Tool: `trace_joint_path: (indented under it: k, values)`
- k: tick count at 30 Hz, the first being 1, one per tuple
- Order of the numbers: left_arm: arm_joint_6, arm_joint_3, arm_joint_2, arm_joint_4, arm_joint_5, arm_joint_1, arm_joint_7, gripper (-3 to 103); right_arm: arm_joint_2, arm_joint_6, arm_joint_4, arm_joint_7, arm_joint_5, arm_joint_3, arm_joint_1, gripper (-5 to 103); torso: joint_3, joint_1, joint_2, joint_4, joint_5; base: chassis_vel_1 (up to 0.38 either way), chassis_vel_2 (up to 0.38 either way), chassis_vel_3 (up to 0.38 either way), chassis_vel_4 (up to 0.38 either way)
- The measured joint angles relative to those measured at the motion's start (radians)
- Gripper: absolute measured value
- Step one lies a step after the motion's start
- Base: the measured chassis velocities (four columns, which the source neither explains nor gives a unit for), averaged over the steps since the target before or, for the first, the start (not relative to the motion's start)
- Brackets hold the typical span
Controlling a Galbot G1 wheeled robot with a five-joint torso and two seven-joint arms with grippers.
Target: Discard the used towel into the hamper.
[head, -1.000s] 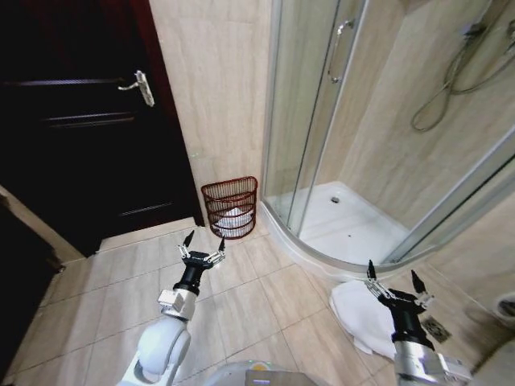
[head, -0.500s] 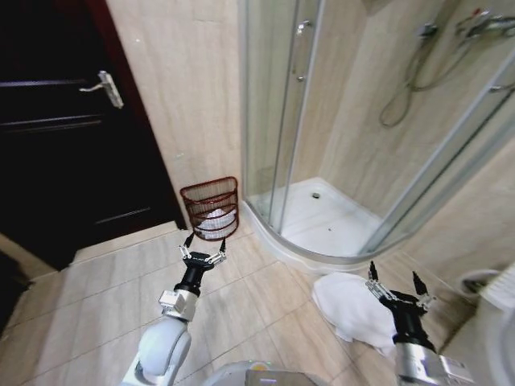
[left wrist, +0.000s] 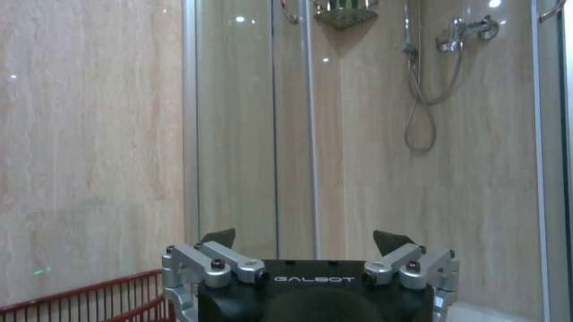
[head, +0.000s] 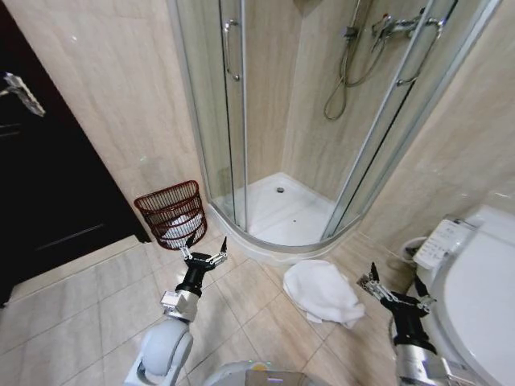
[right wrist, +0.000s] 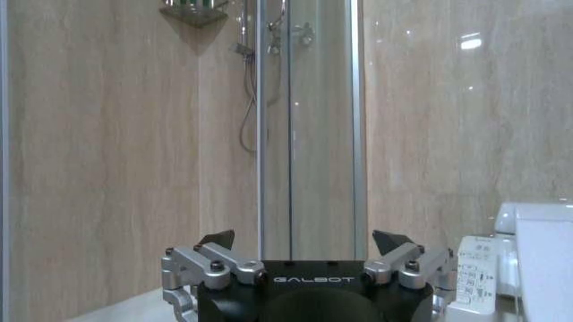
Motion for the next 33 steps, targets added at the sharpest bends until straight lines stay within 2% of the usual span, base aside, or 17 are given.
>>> trace_joint_path:
  k: [33]
  values:
    - [0.006, 0.011, -0.009, -0.019, 0.013, 0.012, -0.015, 100, 0.000, -0.010, 0.019, 0.017, 0.017, 0.002, -0.018, 100, 0.000, 0.000, 0.000, -0.0002, 0.0000, -0.009, -0.006, 0.010, 0.008]
